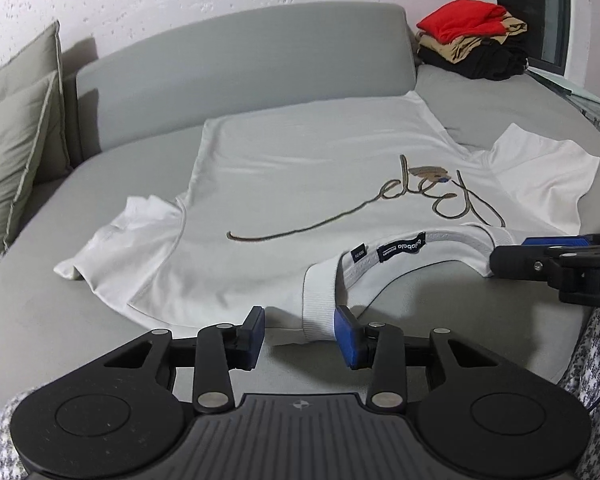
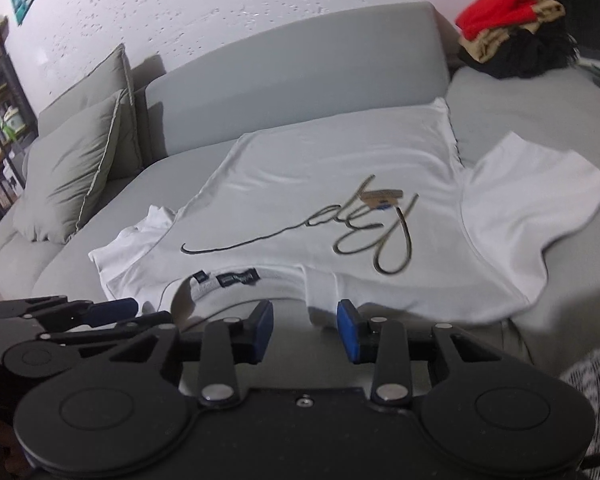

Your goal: Fold clothes

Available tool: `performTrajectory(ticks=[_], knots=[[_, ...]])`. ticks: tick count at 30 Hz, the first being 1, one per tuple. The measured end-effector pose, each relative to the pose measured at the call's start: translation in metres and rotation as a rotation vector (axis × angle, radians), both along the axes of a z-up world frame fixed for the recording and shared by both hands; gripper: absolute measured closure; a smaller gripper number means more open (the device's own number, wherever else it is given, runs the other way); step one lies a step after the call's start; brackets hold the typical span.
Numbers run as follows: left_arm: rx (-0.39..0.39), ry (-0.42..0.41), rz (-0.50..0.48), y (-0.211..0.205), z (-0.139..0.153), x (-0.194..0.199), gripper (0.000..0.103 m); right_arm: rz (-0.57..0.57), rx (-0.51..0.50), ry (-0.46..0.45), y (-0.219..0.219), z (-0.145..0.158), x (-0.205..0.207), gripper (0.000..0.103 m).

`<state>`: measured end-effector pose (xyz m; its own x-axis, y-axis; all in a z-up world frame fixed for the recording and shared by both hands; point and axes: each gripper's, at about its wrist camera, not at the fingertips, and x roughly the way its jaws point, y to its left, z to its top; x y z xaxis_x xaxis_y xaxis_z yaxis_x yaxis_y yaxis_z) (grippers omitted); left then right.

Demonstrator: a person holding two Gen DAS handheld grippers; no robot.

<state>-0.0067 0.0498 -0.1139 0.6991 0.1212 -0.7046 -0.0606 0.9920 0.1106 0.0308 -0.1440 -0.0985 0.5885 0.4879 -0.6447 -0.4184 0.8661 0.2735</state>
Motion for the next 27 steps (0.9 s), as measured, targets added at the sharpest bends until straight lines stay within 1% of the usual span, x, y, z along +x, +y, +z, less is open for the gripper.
performTrajectory(ticks=[4,8,12,14,16,18,21,22,24,27], knots=[[-0.022,0.024,-0.007,0.001,-0.004,0.007,0.062,0.002,-0.034,0.009,0.006,-0.005,0.008,0.067],[-0.029,0.039,-0.021,0.002,-0.006,0.012,0.06,-0.004,-0.044,0.029,0.006,-0.01,0.015,0.067],[-0.039,0.055,-0.034,0.002,-0.009,0.017,0.055,-0.002,-0.062,0.043,0.007,-0.015,0.02,0.066],[-0.044,0.06,-0.037,0.003,-0.01,0.018,0.053,0.002,-0.063,0.054,0.007,-0.018,0.022,0.061],[-0.053,0.067,-0.037,0.004,-0.009,0.017,0.053,0.016,-0.067,0.053,0.007,-0.021,0.021,0.059],[-0.082,0.075,-0.031,0.007,-0.006,0.012,0.053,0.023,-0.077,0.044,0.008,-0.02,0.018,0.059],[-0.153,0.076,-0.033,0.013,-0.002,0.0,0.052,0.016,-0.062,0.05,0.004,-0.018,0.014,0.058],[-0.158,0.08,-0.033,0.013,-0.003,-0.002,0.052,0.012,-0.05,0.056,0.002,-0.019,0.014,0.057],[-0.121,0.086,-0.019,0.011,-0.008,0.001,0.052,0.002,-0.034,0.062,0.001,-0.02,0.014,0.057],[-0.125,0.067,-0.017,0.01,-0.008,0.007,0.054,-0.023,-0.018,0.079,0.004,-0.02,0.018,0.053]])
